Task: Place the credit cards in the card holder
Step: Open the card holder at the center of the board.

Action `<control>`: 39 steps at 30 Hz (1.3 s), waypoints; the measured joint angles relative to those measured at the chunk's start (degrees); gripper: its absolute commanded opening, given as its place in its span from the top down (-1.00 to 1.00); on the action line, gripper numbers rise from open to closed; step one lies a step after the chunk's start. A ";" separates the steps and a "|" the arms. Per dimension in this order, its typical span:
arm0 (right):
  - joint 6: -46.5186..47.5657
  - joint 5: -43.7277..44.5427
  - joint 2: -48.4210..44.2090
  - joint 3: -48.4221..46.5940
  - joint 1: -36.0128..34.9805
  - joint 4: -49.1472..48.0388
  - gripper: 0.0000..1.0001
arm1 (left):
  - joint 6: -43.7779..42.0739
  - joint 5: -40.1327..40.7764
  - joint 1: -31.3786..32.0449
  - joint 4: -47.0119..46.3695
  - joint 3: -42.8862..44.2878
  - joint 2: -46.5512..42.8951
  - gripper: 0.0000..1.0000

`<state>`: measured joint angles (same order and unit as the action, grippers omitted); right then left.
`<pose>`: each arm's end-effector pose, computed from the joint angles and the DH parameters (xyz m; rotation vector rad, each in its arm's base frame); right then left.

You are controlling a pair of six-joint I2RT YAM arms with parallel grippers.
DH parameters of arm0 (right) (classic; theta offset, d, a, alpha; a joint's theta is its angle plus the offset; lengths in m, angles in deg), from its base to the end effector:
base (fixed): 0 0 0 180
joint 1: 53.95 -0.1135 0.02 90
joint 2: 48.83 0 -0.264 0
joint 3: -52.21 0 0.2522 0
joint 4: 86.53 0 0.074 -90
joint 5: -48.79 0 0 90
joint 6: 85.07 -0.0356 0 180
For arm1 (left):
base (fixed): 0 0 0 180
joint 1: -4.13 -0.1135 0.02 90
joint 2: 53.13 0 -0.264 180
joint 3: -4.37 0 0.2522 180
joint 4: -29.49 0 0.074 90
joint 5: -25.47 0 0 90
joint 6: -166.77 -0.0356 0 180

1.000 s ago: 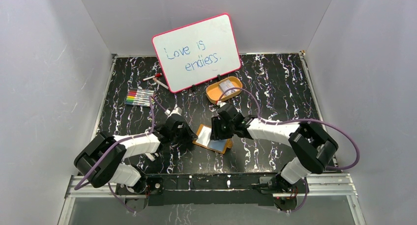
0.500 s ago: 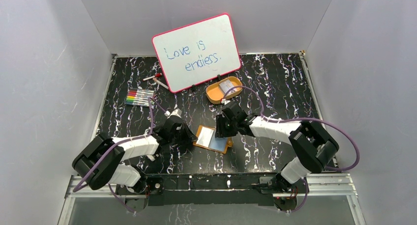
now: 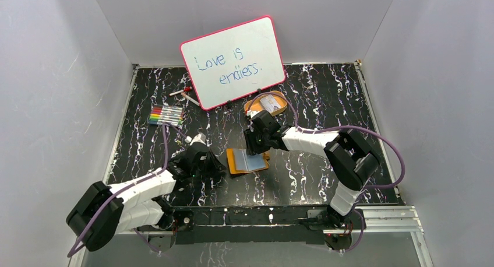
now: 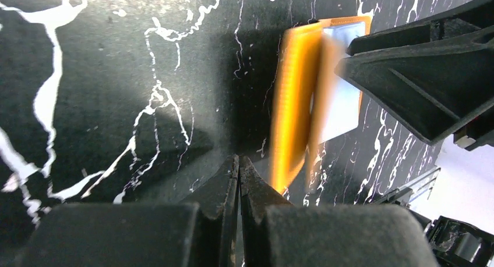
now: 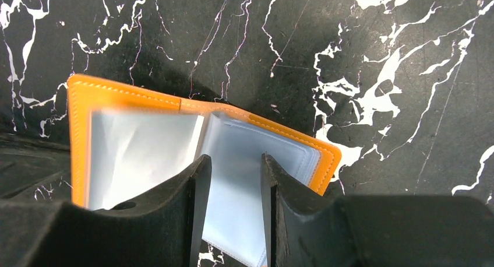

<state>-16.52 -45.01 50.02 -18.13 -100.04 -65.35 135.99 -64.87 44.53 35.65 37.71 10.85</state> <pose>0.2432 0.2560 0.1705 -0.5699 2.4650 0.5859 0.1590 -0.1356 0.1566 -0.3871 2.3575 -0.9185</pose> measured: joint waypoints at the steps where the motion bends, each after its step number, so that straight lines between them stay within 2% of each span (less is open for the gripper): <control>1: 0.31 -0.02 0.00 0.00 0.00 0.11 0.08 | -0.07 0.46 0.00 1.03 0.09 -0.87 1.00; 4: 0.76 -0.02 0.00 -0.07 -0.02 0.24 0.08 | -0.72 2.40 0.00 6.21 1.70 -6.34 1.00; 9: 0.68 0.07 0.00 -0.11 -0.02 0.33 0.08 | -3.15 2.10 0.00 6.69 6.56 -11.30 1.00; 12: 0.26 0.22 0.00 -0.11 -0.02 0.33 0.09 | -3.96 -1.33 0.00 2.69 10.29 -8.17 1.00; 16: -0.79 0.50 0.00 -0.04 0.00 0.26 0.09 | -3.69 -7.50 0.33 -5.79 12.00 0.94 1.00; 23: -2.21 0.92 0.00 0.00 0.00 0.20 0.10 | -3.72 -11.54 1.79 -10.86 12.00 11.47 1.00; 28: -2.99 1.22 -0.24 0.31 0.00 -0.04 0.09 | -3.63 -10.36 1.95 -10.86 11.98 15.58 1.00; 39: -5.14 4.11 -6.64 6.54 0.00 0.17 0.05 | -2.82 -0.48 1.97 -5.75 10.19 18.36 1.00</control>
<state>-21.66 -40.90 43.37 -11.60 -100.04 -65.18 133.17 -65.35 46.50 29.91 47.89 29.21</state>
